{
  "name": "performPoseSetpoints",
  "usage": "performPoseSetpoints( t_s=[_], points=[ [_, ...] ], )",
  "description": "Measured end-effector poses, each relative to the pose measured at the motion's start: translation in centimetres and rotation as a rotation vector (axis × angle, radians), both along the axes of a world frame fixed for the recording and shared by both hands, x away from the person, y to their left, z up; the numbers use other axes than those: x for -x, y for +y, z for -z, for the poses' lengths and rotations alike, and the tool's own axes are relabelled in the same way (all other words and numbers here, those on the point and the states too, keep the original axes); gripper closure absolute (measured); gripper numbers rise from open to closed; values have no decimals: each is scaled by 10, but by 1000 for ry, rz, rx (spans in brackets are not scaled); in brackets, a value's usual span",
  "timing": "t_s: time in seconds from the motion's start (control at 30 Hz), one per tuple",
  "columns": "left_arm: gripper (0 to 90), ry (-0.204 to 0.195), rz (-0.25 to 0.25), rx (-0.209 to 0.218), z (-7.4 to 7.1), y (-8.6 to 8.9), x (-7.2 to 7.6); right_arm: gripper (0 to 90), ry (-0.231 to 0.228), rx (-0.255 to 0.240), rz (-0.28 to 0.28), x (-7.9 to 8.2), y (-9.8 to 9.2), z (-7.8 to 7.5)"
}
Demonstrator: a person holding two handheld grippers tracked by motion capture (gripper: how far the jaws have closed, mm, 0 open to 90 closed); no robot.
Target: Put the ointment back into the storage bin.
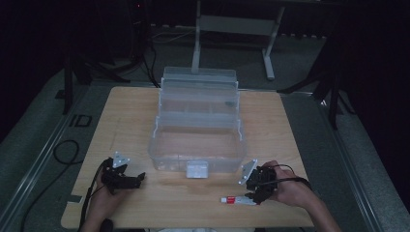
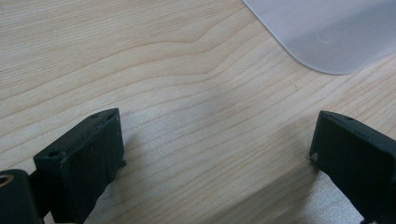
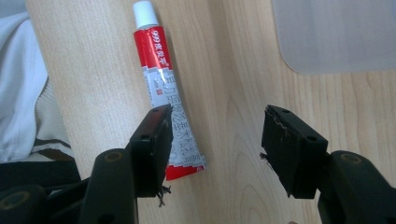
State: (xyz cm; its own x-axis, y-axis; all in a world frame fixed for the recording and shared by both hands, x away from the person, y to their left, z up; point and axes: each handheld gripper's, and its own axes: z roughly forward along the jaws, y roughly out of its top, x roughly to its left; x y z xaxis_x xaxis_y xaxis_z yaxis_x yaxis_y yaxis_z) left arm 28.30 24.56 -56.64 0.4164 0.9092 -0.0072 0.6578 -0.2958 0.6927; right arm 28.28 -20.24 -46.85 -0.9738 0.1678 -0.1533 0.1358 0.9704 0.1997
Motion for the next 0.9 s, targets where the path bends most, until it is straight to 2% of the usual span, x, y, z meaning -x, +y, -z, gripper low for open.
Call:
performPoseSetpoints(
  t_s=[0.57, 0.9],
  points=[
    [33, 0, 0, 0, 0, 0, 0, 446, 31, 40, -62, 0, 19, 9],
    [33, 0, 0, 0, 0, 0, 0, 488, 58, 79, -107, 3, 30, 16]
  ],
)
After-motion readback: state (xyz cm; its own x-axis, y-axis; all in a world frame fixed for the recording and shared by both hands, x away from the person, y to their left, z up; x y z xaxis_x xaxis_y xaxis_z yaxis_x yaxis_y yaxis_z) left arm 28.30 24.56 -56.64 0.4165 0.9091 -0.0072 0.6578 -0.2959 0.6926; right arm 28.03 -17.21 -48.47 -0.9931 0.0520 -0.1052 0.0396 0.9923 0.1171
